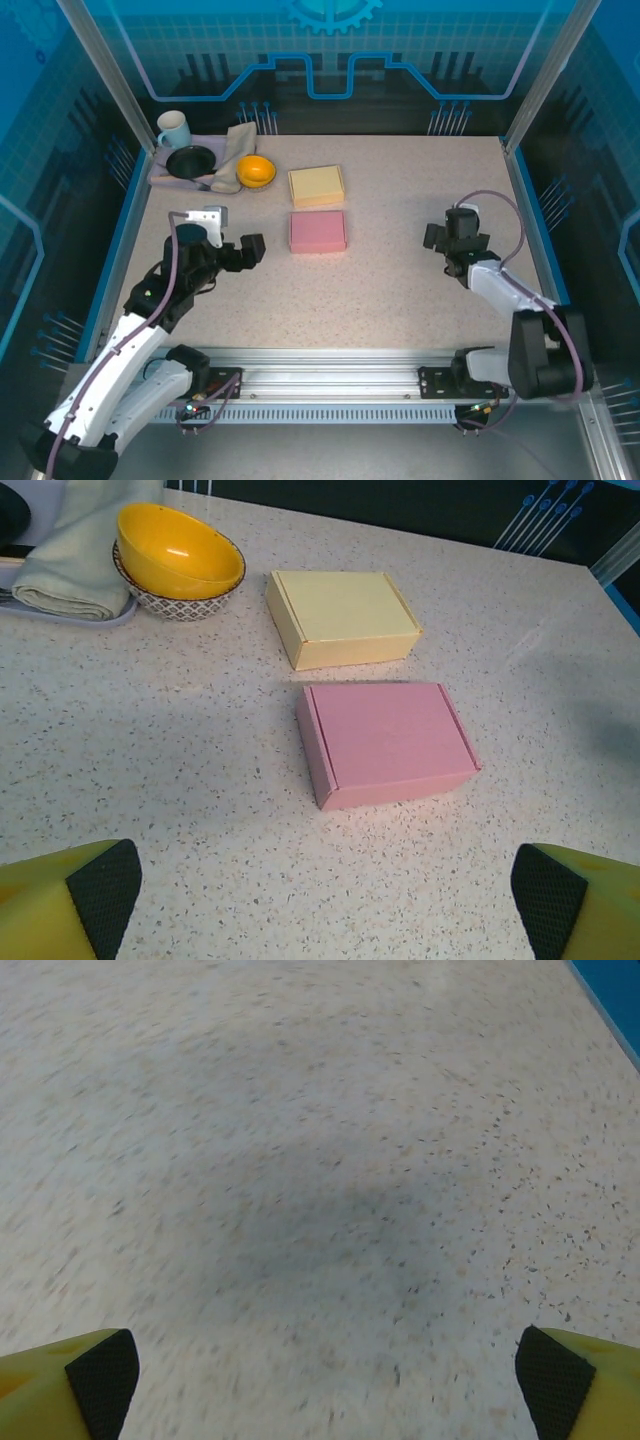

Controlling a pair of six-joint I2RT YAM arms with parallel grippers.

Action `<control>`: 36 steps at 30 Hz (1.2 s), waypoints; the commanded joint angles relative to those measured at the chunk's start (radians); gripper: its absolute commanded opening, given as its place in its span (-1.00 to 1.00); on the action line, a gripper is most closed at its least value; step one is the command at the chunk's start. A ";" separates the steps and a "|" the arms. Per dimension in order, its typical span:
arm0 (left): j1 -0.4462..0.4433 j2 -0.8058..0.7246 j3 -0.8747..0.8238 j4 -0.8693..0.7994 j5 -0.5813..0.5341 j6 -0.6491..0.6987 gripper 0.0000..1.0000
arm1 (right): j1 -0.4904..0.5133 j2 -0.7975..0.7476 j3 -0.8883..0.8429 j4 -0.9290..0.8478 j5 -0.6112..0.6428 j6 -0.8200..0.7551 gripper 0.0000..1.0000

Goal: Fold the paper box

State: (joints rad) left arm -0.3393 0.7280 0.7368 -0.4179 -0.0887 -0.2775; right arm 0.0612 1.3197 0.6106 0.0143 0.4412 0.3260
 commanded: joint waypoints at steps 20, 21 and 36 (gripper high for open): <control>0.007 -0.066 -0.140 0.217 -0.016 0.144 0.98 | 0.157 0.113 -0.385 1.076 -0.127 -0.431 1.00; 0.007 -0.070 -0.139 0.210 -0.035 0.150 0.98 | 0.153 0.113 -0.368 1.047 -0.148 -0.433 1.00; 0.008 0.064 -0.259 0.270 -0.346 -0.119 0.98 | -0.004 0.184 -0.176 0.734 -0.397 -0.338 1.00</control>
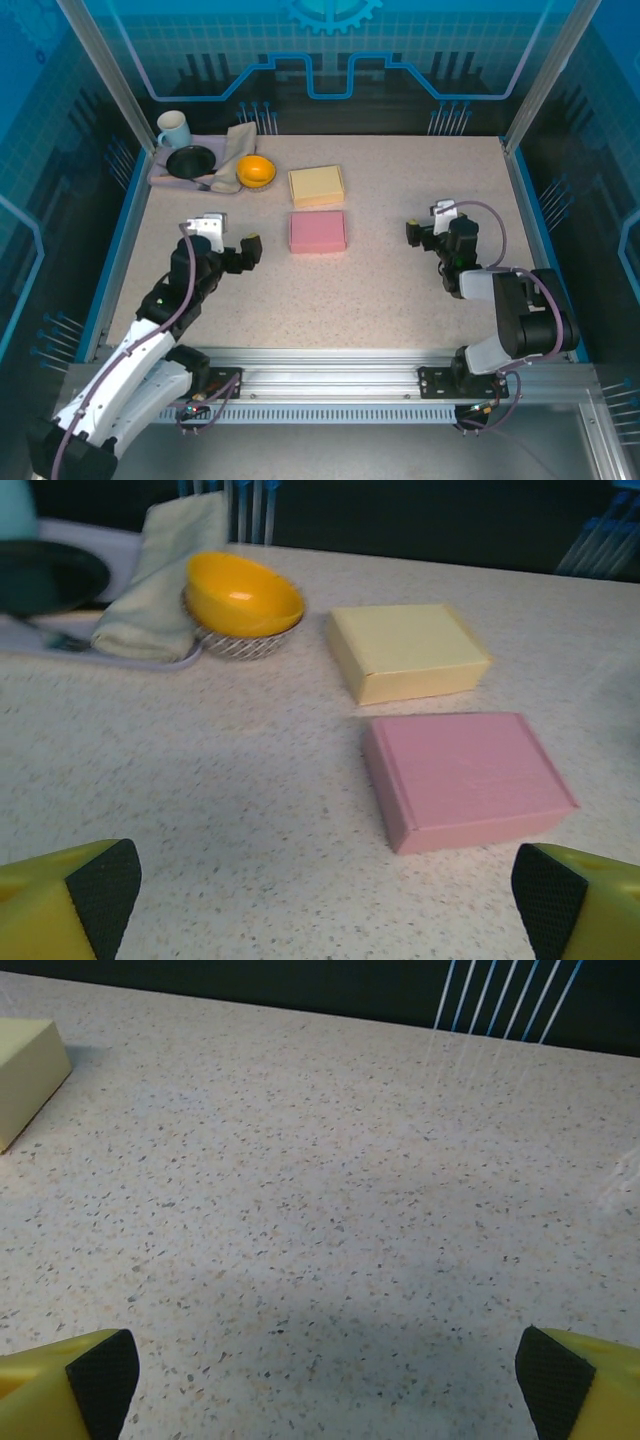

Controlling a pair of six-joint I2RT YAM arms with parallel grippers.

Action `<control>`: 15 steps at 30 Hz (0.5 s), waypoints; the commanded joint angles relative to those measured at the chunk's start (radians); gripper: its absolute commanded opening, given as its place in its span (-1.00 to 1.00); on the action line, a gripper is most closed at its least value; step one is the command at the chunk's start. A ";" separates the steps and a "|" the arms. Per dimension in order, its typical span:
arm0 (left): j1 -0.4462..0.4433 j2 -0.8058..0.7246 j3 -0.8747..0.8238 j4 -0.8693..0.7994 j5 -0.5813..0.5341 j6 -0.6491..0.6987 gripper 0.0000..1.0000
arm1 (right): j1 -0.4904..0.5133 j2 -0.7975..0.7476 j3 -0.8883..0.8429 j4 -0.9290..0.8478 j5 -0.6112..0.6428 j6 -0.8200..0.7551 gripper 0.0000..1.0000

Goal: Fold the paper box

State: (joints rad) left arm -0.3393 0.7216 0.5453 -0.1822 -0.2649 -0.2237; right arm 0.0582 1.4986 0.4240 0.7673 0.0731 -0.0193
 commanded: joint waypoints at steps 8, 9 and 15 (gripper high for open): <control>0.088 0.392 -0.217 0.372 -0.418 -0.518 0.98 | -0.001 0.005 0.010 -0.019 -0.031 0.008 1.00; 0.092 0.414 -0.187 0.352 -0.422 -0.517 0.98 | -0.001 0.005 0.011 -0.019 -0.031 0.007 1.00; 0.142 0.389 -0.091 0.320 -0.367 -0.423 0.98 | -0.001 0.005 0.009 -0.020 -0.031 0.007 1.00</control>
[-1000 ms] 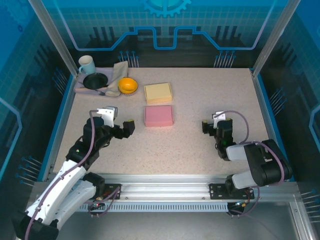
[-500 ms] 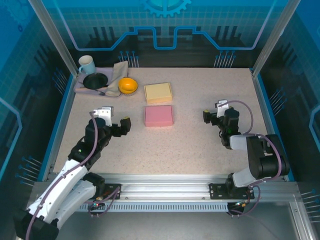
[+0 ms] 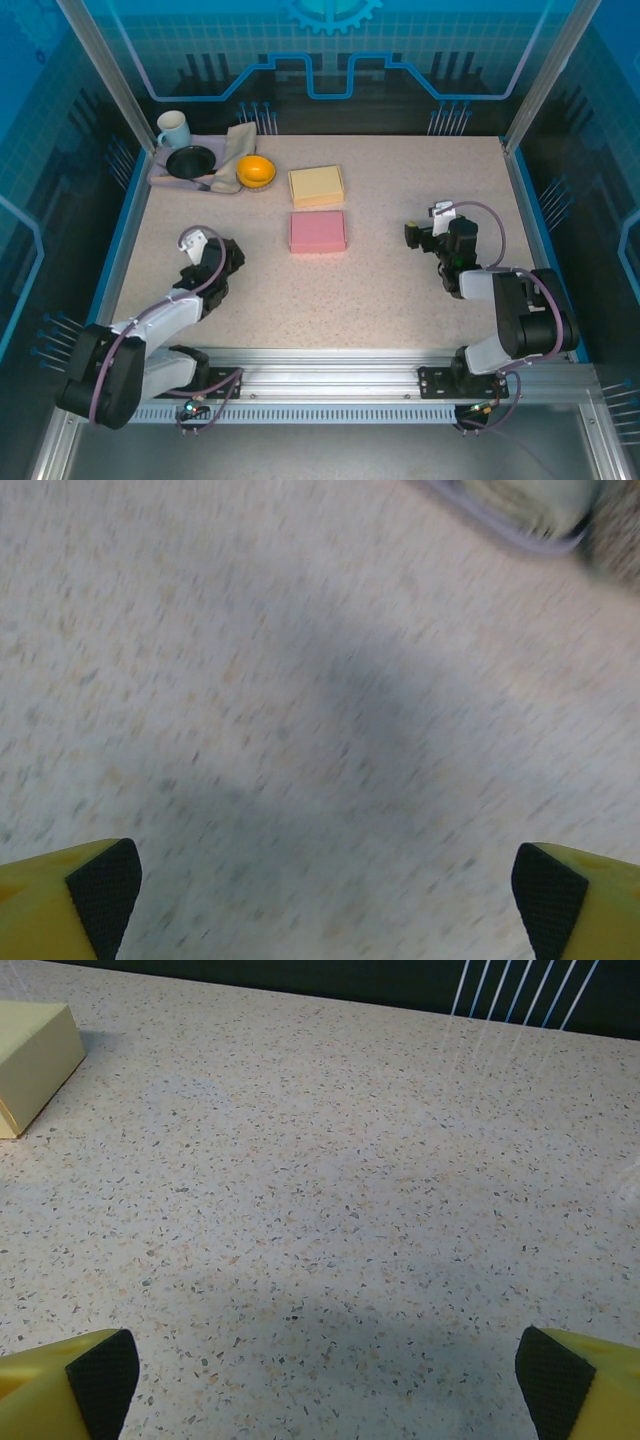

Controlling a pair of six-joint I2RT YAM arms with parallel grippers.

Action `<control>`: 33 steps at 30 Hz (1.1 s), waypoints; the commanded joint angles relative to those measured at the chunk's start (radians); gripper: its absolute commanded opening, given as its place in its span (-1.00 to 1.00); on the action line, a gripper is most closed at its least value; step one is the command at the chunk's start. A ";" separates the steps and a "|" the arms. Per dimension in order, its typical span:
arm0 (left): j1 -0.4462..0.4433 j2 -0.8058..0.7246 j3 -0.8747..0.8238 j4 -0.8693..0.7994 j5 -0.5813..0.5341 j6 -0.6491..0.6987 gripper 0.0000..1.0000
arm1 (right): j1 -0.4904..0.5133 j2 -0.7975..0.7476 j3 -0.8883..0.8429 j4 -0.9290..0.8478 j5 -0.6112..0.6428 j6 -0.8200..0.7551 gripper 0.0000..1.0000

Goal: Fold the paper box

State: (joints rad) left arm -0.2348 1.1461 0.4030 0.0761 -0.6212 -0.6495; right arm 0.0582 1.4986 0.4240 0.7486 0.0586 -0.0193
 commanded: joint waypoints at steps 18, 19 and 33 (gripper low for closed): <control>0.277 0.127 -0.076 0.593 0.284 0.443 0.98 | -0.002 0.006 0.009 -0.001 -0.017 0.007 1.00; 0.275 0.154 -0.064 0.611 0.315 0.471 0.98 | -0.003 0.006 0.010 -0.002 -0.017 0.007 1.00; 0.236 0.372 0.017 0.704 0.560 0.640 0.98 | -0.002 0.006 0.010 -0.002 -0.017 0.008 1.00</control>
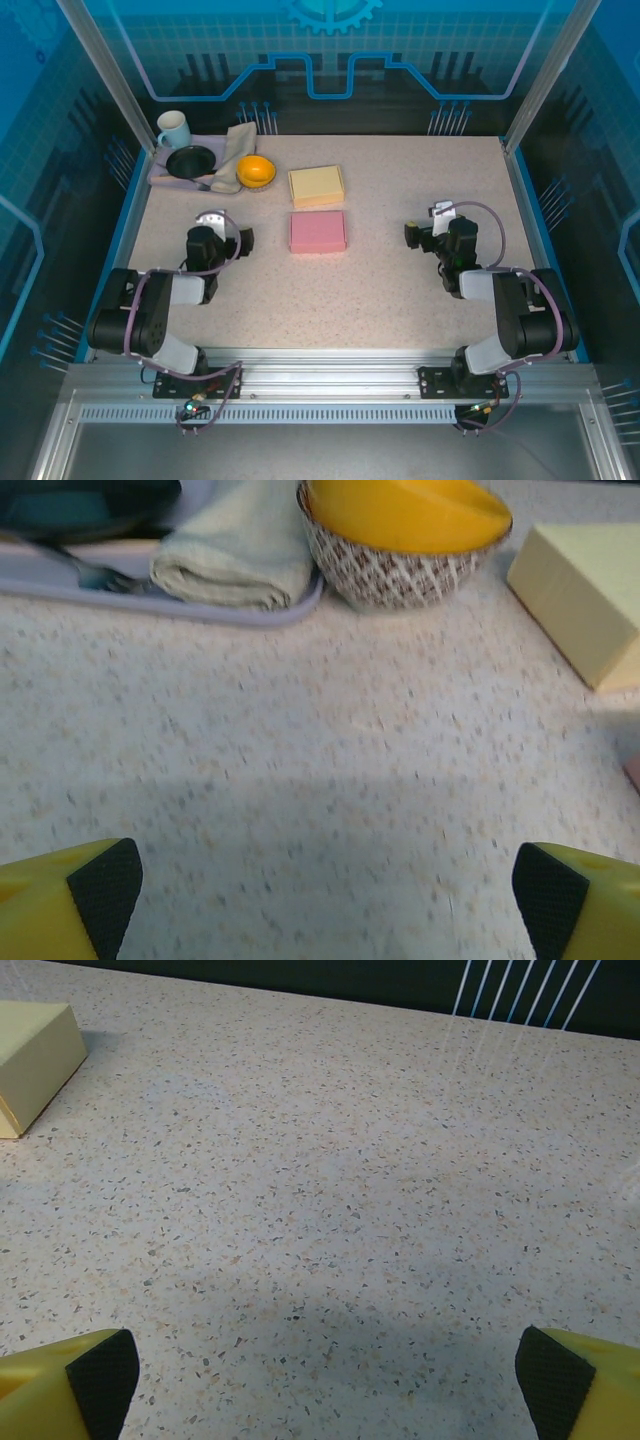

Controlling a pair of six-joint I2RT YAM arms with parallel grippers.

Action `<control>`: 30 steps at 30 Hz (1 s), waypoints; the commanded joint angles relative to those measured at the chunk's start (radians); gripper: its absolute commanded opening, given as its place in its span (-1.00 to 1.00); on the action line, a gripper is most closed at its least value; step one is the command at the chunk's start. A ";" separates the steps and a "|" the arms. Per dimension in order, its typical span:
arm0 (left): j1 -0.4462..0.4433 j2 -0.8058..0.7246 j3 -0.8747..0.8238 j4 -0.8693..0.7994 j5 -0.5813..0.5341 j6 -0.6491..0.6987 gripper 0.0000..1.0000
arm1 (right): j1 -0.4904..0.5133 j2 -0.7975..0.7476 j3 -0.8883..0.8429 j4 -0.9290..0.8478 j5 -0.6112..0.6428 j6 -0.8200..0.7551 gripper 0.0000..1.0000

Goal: Fold the paper box

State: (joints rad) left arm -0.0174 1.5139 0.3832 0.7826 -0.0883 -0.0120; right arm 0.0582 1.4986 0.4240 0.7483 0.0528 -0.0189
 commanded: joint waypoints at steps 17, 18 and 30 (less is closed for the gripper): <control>0.002 0.004 0.033 0.004 -0.003 0.010 0.98 | -0.002 0.006 0.011 -0.001 -0.011 0.007 1.00; 0.002 0.004 0.033 0.004 -0.002 0.010 0.98 | -0.002 0.006 0.011 -0.002 -0.011 0.008 1.00; 0.004 0.003 0.033 0.002 -0.001 0.008 0.98 | -0.002 0.007 0.011 -0.001 -0.012 0.007 1.00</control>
State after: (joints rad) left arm -0.0093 1.5139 0.4053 0.7826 -0.0891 -0.0113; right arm 0.0582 1.4986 0.4240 0.7483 0.0475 -0.0189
